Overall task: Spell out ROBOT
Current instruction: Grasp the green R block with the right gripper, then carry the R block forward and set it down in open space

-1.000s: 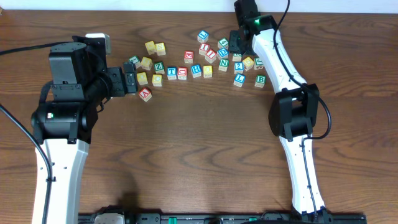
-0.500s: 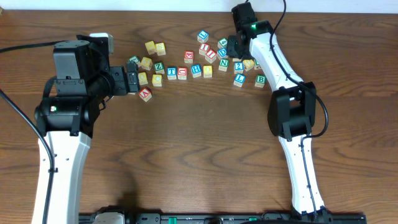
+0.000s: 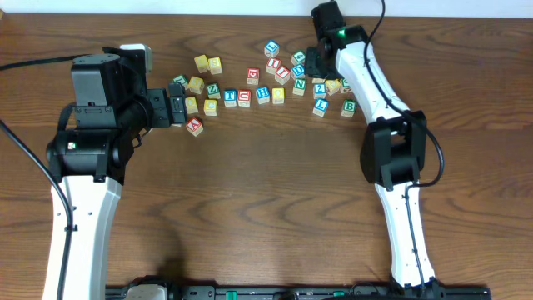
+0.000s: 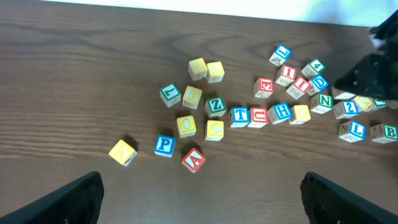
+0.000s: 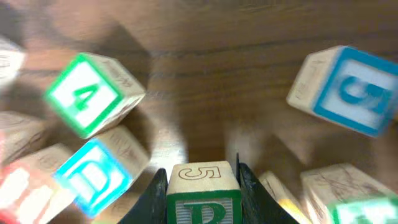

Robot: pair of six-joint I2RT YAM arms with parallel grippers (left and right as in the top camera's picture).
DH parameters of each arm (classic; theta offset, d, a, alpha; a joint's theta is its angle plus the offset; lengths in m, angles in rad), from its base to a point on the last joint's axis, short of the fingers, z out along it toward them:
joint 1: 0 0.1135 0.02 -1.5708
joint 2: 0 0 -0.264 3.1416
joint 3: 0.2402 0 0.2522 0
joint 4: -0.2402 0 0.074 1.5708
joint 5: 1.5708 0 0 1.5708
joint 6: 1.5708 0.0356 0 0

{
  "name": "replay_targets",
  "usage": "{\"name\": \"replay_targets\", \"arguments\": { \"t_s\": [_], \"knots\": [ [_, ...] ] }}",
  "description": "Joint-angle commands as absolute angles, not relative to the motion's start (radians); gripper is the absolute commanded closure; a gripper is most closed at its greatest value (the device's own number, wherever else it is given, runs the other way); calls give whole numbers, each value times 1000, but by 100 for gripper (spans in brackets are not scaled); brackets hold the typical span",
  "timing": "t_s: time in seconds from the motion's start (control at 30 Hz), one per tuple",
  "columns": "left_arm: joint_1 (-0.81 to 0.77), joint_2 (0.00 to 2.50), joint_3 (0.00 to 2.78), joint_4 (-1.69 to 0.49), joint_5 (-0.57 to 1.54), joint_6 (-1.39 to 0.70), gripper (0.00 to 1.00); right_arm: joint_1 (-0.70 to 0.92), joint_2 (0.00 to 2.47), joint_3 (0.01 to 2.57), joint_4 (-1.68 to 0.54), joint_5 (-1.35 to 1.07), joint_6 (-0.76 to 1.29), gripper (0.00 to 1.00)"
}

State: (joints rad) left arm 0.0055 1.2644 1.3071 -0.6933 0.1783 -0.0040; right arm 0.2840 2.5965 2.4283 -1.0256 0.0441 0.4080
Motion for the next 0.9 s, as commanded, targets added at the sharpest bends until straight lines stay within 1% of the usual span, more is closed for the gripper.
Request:
{"name": "replay_targets", "arguments": {
  "t_s": [0.0,0.1,0.17,0.23,0.27,0.3,0.43,0.53,0.6,0.73,0.87],
  "knots": [
    [10,1270,1328,-694,183,-13,0,308,2394,2436,-1091,34,345,90],
    [10,1270,1328,-694,183,-13,0,349,2300,2436,-1192,14,309,91],
    [10,1270,1328,-696,162,-19,0,398,2284,2436,-1272,-13,310,92],
    [10,1270,1328,-696,47,-88,0,456,2294,2424,-1329,-18,316,93],
    [10,1270,1328,-699,-29,-123,0,514,2306,2397,-1339,-18,329,94],
    [10,1270,1328,-704,-91,-151,0,542,2310,2375,-1330,-18,348,93],
    [14,1270,1328,-719,-176,-171,0,643,2316,2243,-1253,-18,415,93],
    [37,1274,1328,-748,-231,-229,0,719,2316,2144,-1170,-17,451,92],
    [64,1276,1328,-759,-233,-255,0,764,2316,2085,-1108,-5,487,90],
    [93,1276,1328,-762,-233,-265,0,827,2317,1984,-960,51,577,89],
    [93,1276,1328,-802,-233,-265,0,853,2319,1916,-873,86,591,88]
  ]
}}
